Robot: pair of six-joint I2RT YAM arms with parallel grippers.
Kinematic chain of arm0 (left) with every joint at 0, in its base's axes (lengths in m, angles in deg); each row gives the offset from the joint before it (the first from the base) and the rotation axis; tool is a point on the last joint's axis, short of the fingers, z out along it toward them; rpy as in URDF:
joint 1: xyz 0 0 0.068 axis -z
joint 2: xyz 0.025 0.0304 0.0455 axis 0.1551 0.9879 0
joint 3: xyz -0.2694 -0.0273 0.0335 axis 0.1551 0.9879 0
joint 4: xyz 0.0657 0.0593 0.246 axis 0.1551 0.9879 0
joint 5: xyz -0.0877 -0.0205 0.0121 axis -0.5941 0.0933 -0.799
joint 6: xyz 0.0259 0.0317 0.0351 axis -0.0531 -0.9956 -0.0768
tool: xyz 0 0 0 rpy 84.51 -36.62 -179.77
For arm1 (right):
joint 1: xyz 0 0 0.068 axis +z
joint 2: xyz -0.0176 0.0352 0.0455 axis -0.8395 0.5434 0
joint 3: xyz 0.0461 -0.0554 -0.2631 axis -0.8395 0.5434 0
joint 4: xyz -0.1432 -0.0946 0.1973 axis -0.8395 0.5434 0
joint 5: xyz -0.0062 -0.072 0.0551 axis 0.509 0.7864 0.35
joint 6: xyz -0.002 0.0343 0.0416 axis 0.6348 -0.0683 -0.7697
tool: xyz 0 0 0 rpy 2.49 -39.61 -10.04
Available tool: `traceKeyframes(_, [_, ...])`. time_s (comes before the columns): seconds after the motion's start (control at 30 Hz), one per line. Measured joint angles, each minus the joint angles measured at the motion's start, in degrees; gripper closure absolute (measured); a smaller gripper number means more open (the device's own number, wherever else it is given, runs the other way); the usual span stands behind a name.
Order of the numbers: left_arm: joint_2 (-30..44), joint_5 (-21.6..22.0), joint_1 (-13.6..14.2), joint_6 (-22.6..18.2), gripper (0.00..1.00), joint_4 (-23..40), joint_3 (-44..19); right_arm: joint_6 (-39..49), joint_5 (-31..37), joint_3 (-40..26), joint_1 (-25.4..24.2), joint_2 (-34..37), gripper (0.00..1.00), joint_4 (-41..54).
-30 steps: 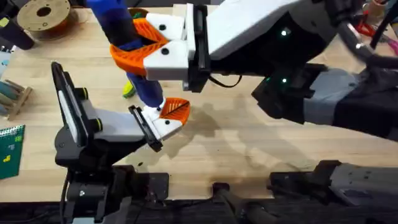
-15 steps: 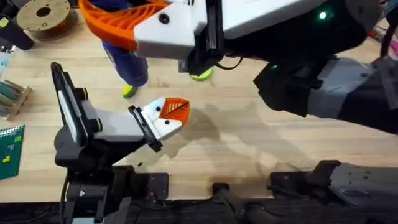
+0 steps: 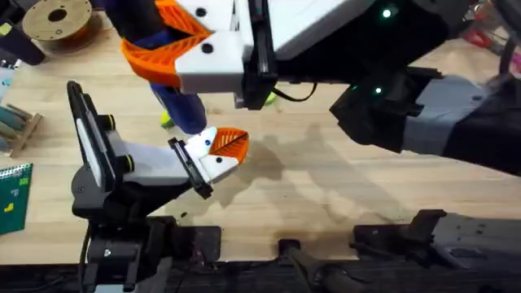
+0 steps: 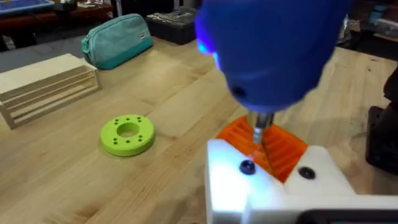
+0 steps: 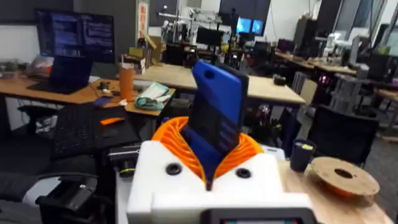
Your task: Pick up the gripper from the table and insert it into the empty holder that is missing its gripper. Then pick up a screw, insert it into the mounting hole, and use the screwdriver to tighten it. Finally, clean up the table by picking up the vegetable and placing it into the bucket.
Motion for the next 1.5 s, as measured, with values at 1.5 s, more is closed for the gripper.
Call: traceKeyframes(1.5, [0.0, 0.0, 0.0, 0.0, 0.996, 0.0, 0.0, 2.58, -0.45, 0.31, -0.02, 0.8, 0.994, 5.62])
